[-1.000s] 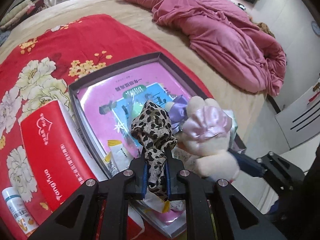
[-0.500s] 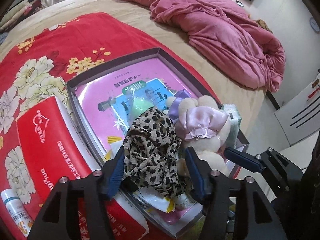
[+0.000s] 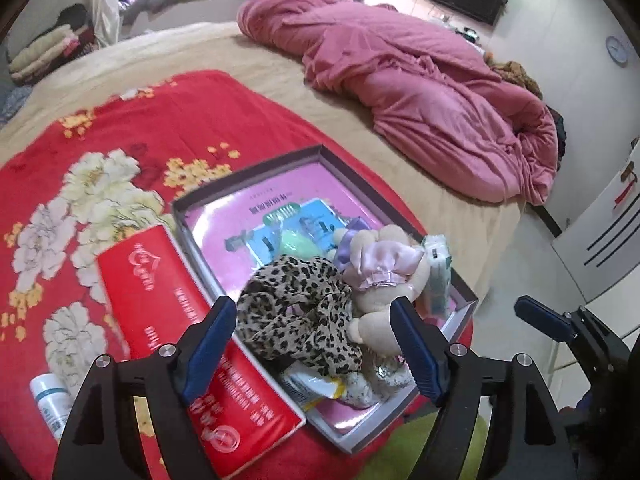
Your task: Organize soft objects
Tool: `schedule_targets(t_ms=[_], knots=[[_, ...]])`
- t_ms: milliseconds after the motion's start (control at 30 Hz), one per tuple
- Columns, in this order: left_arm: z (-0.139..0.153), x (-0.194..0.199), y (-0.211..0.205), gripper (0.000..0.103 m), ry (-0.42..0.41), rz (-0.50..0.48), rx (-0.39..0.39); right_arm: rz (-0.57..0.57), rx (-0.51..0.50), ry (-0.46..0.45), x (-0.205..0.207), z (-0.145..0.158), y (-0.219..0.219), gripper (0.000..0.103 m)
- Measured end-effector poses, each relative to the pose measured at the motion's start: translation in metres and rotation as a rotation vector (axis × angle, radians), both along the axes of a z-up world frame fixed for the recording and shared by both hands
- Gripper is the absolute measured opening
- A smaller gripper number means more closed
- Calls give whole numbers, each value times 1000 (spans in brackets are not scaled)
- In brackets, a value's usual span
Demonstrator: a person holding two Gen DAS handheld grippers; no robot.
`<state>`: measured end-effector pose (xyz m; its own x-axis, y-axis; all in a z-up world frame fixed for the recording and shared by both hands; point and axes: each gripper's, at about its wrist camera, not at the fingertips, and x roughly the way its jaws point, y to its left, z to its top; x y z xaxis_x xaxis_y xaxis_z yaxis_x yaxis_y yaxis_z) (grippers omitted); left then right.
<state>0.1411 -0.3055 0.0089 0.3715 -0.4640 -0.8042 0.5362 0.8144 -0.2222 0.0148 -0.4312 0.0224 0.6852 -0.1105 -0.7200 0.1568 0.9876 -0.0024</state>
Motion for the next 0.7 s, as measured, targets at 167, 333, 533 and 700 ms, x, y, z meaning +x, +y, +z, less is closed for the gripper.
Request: schedule_targets(t_ms=[167,333,533,700], knots=[[23,-23,19,81,-44,27,-12,-78,46,-26,-16,14,0,75],[38,-47,41,81,-67,35,16,-121,50,-41,-32,27,11,79],[41,-72,68,81,-76,43,22,-120,59,-30,-45,37,34,82],[40,-91,89,81,-80,66,26,-149,54,-41,-64,40,51,82]])
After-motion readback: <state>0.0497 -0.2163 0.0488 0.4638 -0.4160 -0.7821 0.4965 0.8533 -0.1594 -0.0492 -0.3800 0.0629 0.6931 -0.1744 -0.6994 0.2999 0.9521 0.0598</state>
